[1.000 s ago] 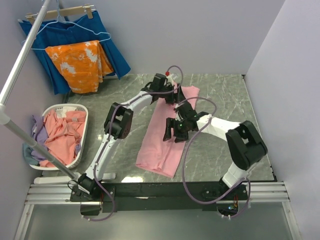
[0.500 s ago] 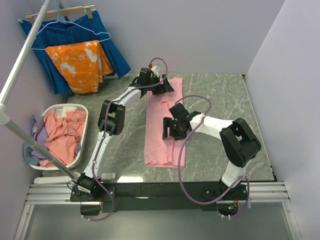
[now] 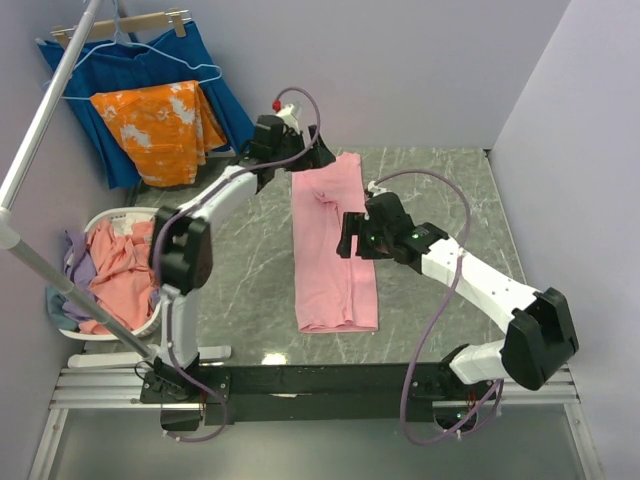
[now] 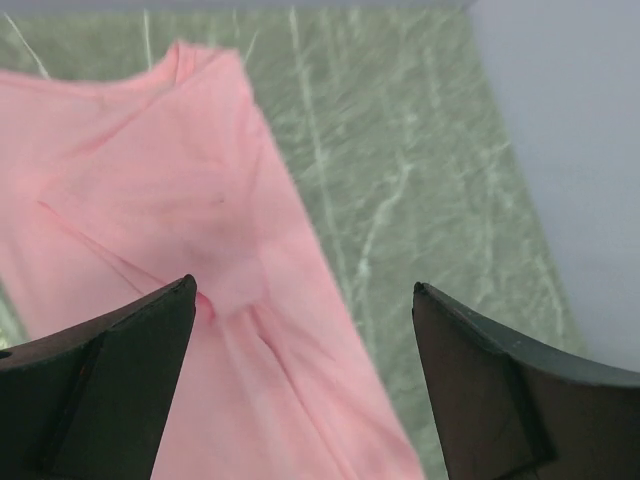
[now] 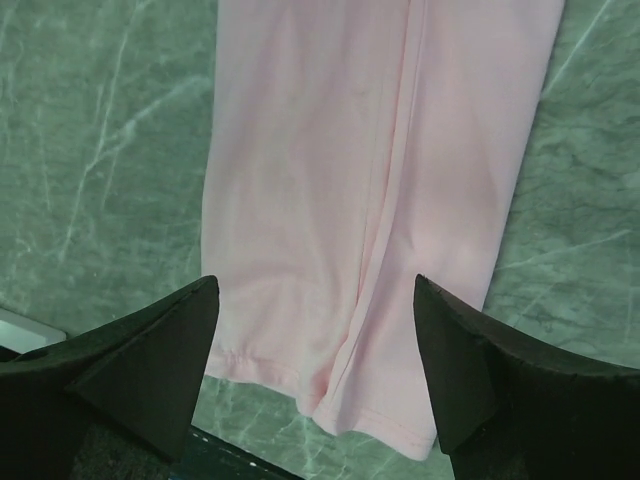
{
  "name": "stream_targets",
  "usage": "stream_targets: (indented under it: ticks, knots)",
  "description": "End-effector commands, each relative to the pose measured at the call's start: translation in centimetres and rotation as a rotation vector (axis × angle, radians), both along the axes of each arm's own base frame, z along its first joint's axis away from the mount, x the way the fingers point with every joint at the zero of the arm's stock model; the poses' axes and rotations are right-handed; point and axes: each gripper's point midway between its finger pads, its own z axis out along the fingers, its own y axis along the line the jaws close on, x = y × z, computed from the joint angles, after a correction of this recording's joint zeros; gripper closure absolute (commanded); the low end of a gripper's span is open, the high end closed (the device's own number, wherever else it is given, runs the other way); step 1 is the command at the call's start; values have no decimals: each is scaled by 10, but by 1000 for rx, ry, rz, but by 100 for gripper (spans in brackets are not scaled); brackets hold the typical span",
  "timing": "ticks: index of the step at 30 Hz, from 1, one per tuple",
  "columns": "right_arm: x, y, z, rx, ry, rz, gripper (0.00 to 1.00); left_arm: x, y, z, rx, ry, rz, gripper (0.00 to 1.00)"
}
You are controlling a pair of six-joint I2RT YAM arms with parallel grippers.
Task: Fold and stack the t-shirts
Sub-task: Grab the bottom of the folded rectangular tshirt with both arms
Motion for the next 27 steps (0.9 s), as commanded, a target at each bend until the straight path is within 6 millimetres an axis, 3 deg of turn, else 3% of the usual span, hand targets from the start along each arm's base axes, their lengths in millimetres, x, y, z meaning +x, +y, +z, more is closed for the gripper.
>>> stream_targets:
  ticks: [1, 2, 3, 4, 5, 6, 7, 8, 9, 10, 12, 15, 21, 27]
  knots:
    - [-10, -12, -6, -8, 27, 10, 16, -60, 2, 69, 17, -128, 58, 6]
    - [-19, -3, -7, 32, 54, 64, 17, -75, 4, 88, -14, -160, 67, 7]
    - [-24, -1, -9, 46, 66, 80, 19, -87, 6, 78, -13, -125, 77, 7]
    - [-30, -2, -17, 45, 94, 79, 20, -109, 7, 41, -1, -21, 83, 7]
    - [-36, -3, -21, 54, 121, 77, 21, -123, 7, 52, -48, -39, 76, 8]
    - [-40, -5, -24, 51, 131, 71, 23, -137, 6, 41, -59, -9, 68, 9]
    - [-48, -12, -36, 31, 158, 60, 24, -164, 6, 4, -46, 87, 57, 10]
    - [-55, -16, -41, 23, 179, 53, 25, -181, 5, 8, -58, 85, 42, 11]
    - [-60, -19, -41, 27, 179, 52, 28, -192, 6, -1, -43, 95, 54, 11]
    - [-69, -25, -51, 16, 200, 53, 29, -216, 2, -22, -17, 140, 42, 10]
    - [-78, -28, -53, 26, 212, 49, 34, -236, 1, -23, -16, 147, 37, 11]
    - [-88, -40, -66, -14, 241, 21, 43, -280, -11, -45, 22, 211, -4, 11]
    - [-91, -45, -75, -41, 262, 0, 48, -333, -18, -81, 77, 293, -51, 12]
    - [-100, -46, -99, -136, 323, 18, 50, -367, -15, -109, 203, 346, -83, 12]
